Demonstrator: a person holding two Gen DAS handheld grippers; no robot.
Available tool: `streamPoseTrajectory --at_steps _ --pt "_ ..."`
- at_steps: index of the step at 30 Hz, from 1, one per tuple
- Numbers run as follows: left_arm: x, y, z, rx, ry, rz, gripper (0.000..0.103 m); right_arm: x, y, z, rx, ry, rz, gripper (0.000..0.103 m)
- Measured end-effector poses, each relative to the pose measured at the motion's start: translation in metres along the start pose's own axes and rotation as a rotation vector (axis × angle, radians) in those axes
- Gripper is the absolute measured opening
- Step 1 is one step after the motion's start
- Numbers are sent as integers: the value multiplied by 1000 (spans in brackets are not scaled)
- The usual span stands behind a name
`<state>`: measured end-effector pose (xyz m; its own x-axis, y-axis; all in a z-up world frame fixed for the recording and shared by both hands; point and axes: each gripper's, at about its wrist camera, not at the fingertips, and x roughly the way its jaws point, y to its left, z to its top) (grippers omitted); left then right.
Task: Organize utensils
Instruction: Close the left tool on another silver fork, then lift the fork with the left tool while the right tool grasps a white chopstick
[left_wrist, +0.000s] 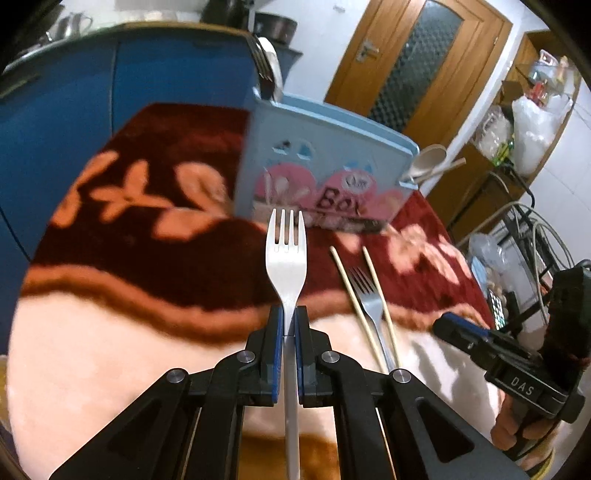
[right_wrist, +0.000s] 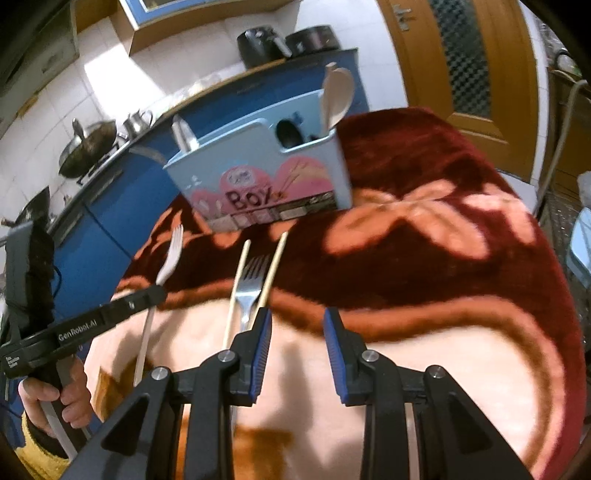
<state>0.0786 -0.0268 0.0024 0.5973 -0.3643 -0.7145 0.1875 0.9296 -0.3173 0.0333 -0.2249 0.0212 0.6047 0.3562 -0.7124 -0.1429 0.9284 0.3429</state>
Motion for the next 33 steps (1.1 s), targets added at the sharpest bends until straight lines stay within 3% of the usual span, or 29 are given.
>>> streamPoseTrajectory --at_steps 8,15,23,28,33 --pt "-7 8 0 -24 -38 -44 6 25 24 7 -61 119 14 31" --pt "-10 11 -1 -27 -56 -58 6 43 31 13 -112 193 -47 13" --pt "-10 13 0 -22 -59 -69 6 65 38 34 -164 317 -77 13" --pt "-13 10 4 0 -69 -76 6 79 36 48 -172 410 -52 12" --pt "-20 4 7 23 -114 -108 6 74 25 48 -130 396 -7 6"
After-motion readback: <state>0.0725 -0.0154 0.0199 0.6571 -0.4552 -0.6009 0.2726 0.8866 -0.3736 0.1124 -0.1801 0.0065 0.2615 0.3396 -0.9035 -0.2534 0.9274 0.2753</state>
